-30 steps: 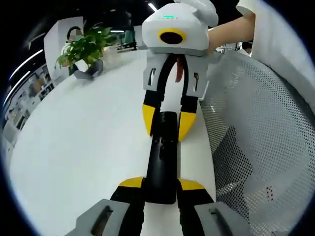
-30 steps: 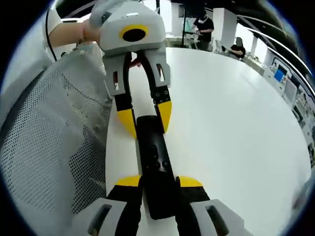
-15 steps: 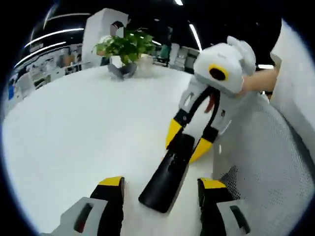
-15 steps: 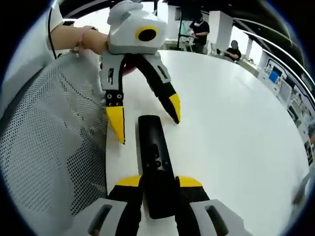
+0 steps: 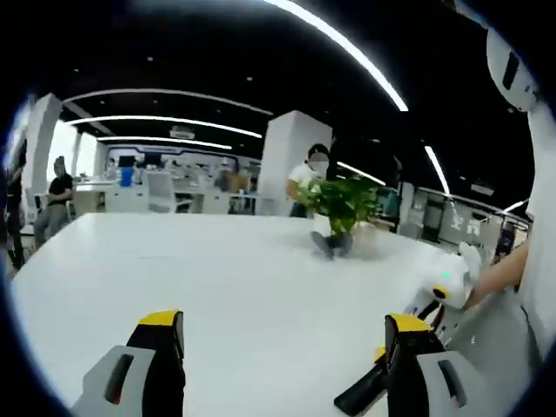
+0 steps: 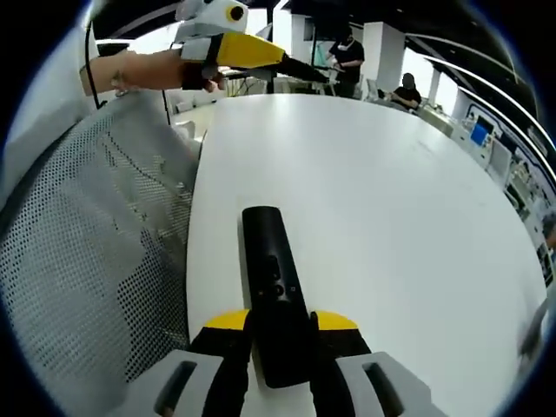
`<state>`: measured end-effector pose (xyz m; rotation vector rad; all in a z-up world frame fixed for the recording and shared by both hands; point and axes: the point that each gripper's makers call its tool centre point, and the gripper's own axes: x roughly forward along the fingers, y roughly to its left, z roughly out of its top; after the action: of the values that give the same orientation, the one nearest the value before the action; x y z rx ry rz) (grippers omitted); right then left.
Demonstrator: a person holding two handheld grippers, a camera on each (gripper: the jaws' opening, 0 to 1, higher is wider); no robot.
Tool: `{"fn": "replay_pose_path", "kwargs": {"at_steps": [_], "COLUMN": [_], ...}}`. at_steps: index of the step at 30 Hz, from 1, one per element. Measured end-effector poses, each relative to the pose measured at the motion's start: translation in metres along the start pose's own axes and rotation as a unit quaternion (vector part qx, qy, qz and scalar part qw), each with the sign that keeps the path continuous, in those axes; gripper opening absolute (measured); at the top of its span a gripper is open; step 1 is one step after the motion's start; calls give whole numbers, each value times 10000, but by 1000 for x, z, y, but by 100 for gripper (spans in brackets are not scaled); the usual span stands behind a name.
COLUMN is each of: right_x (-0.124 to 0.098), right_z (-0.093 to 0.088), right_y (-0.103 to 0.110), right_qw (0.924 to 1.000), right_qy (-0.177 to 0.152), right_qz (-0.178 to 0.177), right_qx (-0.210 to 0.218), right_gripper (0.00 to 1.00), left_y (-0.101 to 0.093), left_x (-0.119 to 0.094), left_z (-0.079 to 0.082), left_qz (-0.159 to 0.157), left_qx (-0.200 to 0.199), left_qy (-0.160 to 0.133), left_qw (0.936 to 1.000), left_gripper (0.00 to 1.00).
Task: Press the specified remote control buttons in sequence, fully releasing each button before pressing the next.
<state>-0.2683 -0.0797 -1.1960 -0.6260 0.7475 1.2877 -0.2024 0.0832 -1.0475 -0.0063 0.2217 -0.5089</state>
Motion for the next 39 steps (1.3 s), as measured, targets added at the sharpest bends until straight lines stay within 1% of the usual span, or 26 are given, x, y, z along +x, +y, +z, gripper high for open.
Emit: {"fn": "replay_pose_path", "kwargs": {"at_steps": [2, 3, 4, 6, 7, 8, 9, 10, 11, 12, 13, 14, 15, 16, 17, 18, 19, 20, 23, 25, 26, 28, 29, 30, 34, 39], "right_x": [0, 0, 0, -3, -4, -7, -9, -12, -14, -15, -16, -19, -20, -20, -19, -18, -15, -16, -15, -13, -12, -12, -12, -12, -10, -10], "right_z": [1, 3, 4, 2, 0, -1, -1, 0, 0, 0, -2, -8, -12, -7, -5, -4, -3, -3, 1, 0, 3, 3, 2, 3, 4, 4], "right_y": [2, 4, 4, -1, -4, -8, -8, -10, -12, -13, -15, -20, -23, -20, -20, -23, -24, -21, -7, -5, -5, -6, -5, -5, -5, -5], "right_qw": [9997, 9989, 9983, 9982, 9989, 9996, 9995, 9994, 9993, 9991, 9985, 9979, 9972, 9984, 9986, 9983, 9980, 9983, 9983, 9979, 9980, 9968, 9956, 9952, 9926, 9880], "right_qy": [-6, -52, -58, 41, 89, 147, 188, 184, 193, 212, 297, 525, 644, 519, 455, 426, 431, 475, 448, 515, 450, 577, 624, 637, 703, 862], "right_qz": [72, 173, 211, 171, 103, 11, 21, 45, 57, 76, 77, -23, -76, 43, 26, -87, -156, -71, 332, 362, 359, 417, 499, 537, 764, 921], "right_qx": [218, 432, 537, 568, 452, 260, 269, 292, 310, 356, 444, 376, 360, 240, 252, 377, 427, 334, -140, -161, -246, -375, -482, -506, -630, -892], "right_gripper": [28, 30, 32, 34, 35, 36, 37, 37, 39, 44, 48, 47, 43, 41, 40, 42, 42, 41, 26, 19, 19, 19, 19, 19, 19, 20], "left_y": [4, 7, 7, 7, 8, 6, 6, 8, 8, 9, 10, 14, 18, 22, 23, 24, 26, 29, 33, 36, 36, 32, 27, 24, 25, 26], "left_x": [-11, -18, -22, -32, -37, -42, -46, -52, -55, -57, -59, -59, -59, -58, -57, -56, -56, -56, -59, -59, -59, -58, -58, -58, -57, -58], "left_z": [4, 7, 12, 26, 32, 40, 45, 51, 54, 55, 54, 48, 43, 34, 29, 27, 26, 26, 25, 20, 19, 21, 29, 33, 27, 26], "left_qz": [223, 410, 458, 683, 800, 837, 902, 1038, 1102, 1179, 1285, 1457, 1589, 1752, 1781, 1786, 1829, 1853, 1806, 1811, 1801, 1727, 1588, 1501, 1547, 1563], "left_qx": [209, 270, 303, 296, 220, 123, 81, 75, 92, 112, 181, 253, 292, 347, 366, 363, 368, 318, 23, -120, -153, -179, -190, -178, -126, -191], "left_qy": [-21, -40, -151, -507, -680, -1013, -1227, -1505, -1649, -1728, -1744, -1611, -1454, -1196, -1062, -1034, -1018, -1010, -1113, -1040, -1019, -1068, -1296, -1414, -1229, -1225], "left_qw": [9995, 9988, 9984, 9959, 9942, 9912, 9883, 9831, 9801, 9778, 9761, 9758, 9761, 9766, 9776, 9778, 9772, 9770, 9772, 9779, 9782, 9790, 9786, 9783, 9802, 9799], "left_gripper": [100, 100, 100, 100, 100, 100, 100, 100, 100, 100, 100, 100, 100, 100, 100, 100, 100, 100, 100, 100, 100, 100, 100, 100, 100, 100]}}
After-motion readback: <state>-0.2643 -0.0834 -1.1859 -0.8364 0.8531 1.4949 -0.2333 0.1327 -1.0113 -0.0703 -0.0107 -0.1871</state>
